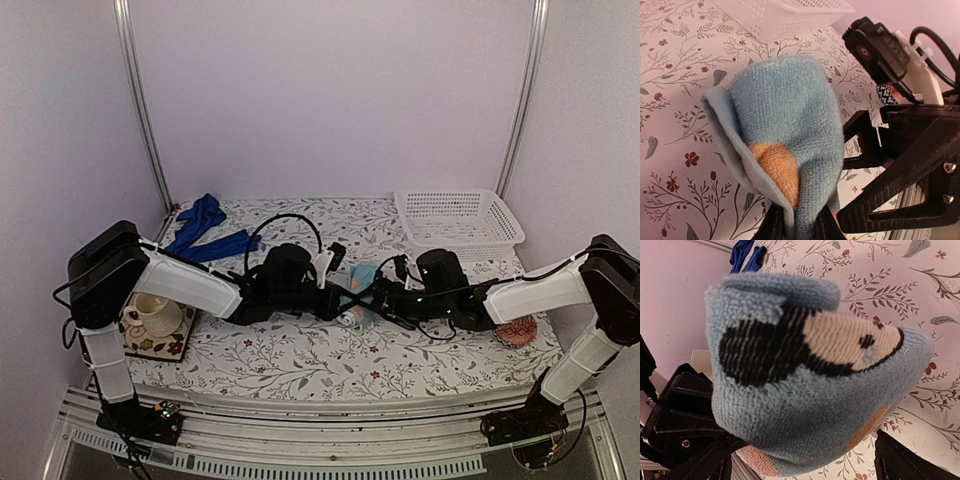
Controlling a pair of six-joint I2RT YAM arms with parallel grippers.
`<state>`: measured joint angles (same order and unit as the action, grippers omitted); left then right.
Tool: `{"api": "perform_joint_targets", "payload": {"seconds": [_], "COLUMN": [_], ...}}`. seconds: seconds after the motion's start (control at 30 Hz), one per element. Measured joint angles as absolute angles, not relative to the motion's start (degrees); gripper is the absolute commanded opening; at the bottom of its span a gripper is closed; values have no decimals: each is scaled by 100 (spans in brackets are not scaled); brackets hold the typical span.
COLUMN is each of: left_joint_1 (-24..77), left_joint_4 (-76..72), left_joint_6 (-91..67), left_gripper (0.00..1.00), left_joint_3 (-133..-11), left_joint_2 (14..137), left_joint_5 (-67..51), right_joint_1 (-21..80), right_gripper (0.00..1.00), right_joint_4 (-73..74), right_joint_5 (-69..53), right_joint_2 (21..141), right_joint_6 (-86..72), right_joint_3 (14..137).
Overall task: Roll the towels
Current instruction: Pass from the left arm to the right
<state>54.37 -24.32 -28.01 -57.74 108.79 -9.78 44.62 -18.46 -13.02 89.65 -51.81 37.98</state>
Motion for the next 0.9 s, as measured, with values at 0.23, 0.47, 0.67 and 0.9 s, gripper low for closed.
{"api": "perform_joint_targets", "payload": {"seconds": [0.23, 0.47, 0.67, 0.9], "left_joint_1": [5446, 5413, 5411, 5459], "left_joint_4": [-2460, -2862, -3446, -4027], "left_joint_6": [-2862, -3052, -3201, -3291], "left_gripper": [0, 0, 0, 0], "left_joint_3": [-5769, -5575, -5317, -5157], "left_joint_2": [10892, 10890, 10890, 10890], "left_joint_5": [-937, -1146, -1485, -1837], "right_joint_1": [4462, 4412, 4303, 4230], "right_gripper": [92, 92, 92, 82], "right_joint_4": [-2171, -2567, -2956, -3238], "right_joint_5": [-1492, -1846, -2167, -2449], "right_joint_2": [9242, 9314, 9327, 9463], "right_joint_6": [-5273, -5210, -5140, -5122], "right_joint_3": [3903, 3905, 3905, 3905]}}
